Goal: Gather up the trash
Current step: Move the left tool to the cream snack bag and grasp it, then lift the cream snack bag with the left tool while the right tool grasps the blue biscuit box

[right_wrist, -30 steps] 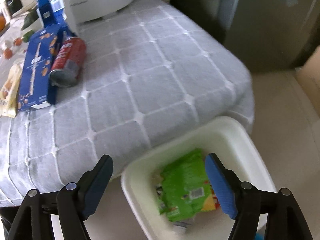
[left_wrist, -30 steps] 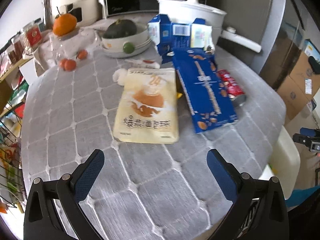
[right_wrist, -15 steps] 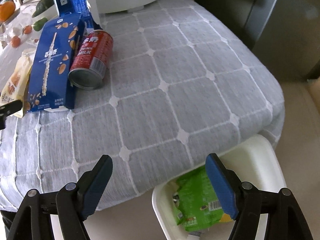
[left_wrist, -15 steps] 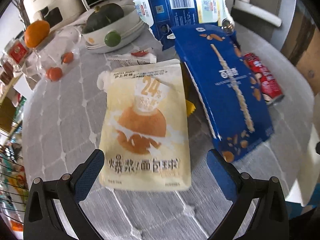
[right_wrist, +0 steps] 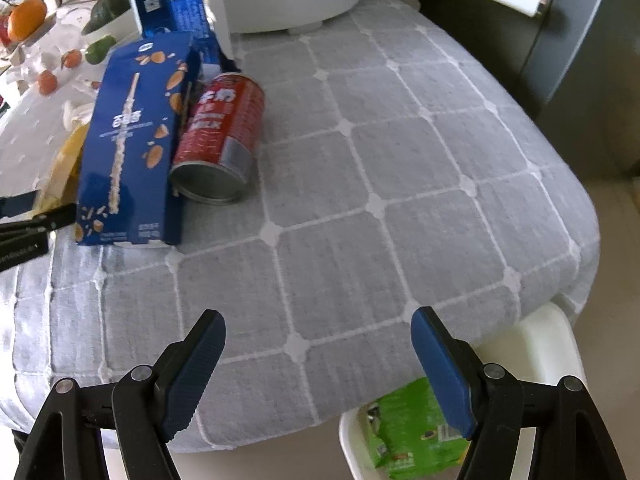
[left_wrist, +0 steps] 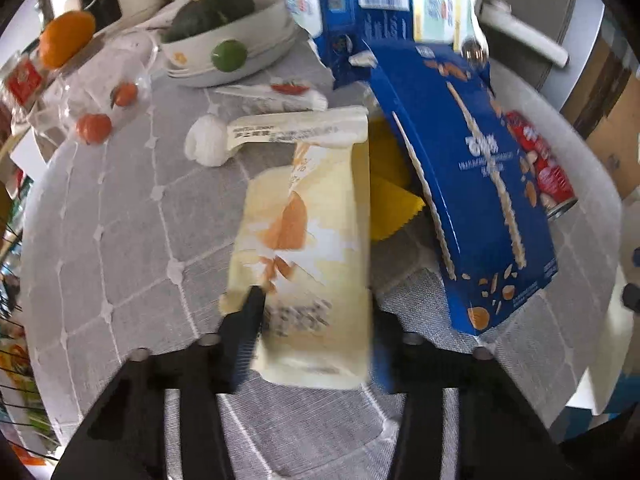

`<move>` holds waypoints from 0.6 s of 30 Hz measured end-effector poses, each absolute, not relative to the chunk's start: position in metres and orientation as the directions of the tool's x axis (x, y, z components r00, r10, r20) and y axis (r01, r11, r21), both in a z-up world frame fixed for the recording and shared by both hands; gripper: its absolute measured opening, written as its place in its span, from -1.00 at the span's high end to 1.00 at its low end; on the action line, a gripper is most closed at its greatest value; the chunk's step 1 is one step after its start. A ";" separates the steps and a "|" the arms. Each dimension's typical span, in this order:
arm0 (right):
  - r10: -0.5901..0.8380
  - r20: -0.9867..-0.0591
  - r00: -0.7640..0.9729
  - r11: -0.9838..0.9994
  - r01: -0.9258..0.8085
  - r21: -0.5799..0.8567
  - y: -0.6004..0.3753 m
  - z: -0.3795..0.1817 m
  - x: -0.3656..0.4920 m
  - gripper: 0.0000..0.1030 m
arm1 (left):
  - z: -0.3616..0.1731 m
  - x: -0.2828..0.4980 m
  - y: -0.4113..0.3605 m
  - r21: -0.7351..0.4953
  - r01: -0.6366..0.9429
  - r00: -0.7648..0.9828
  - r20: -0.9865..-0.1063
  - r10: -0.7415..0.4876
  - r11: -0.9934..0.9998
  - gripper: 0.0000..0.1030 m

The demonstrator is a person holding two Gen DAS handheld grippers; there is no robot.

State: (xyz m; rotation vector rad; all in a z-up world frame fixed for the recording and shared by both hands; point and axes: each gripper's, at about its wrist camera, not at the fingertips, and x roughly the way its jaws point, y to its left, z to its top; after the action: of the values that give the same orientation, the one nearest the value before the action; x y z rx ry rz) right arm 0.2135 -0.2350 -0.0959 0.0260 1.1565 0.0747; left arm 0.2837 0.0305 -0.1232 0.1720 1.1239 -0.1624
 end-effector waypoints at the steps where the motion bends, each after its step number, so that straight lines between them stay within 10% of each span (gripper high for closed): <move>1: 0.074 -0.914 0.400 0.997 -0.049 0.059 -0.233 -0.097 0.214 -0.55 | -0.120 0.282 0.036 0.027 0.211 0.431 -0.900 -0.068 0.977 0.20; 18: 0.275 -0.826 0.492 0.961 -0.124 0.246 -0.166 -0.103 0.228 -0.86 | -0.091 0.222 0.086 -0.356 0.171 0.517 -0.762 -0.391 0.919 0.29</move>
State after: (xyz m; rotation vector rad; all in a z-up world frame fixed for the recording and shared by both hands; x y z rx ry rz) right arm 0.2281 -0.1664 -0.1032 0.1615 1.0293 0.2429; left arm 0.2224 0.0857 -0.0910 -0.2491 0.9727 -0.3416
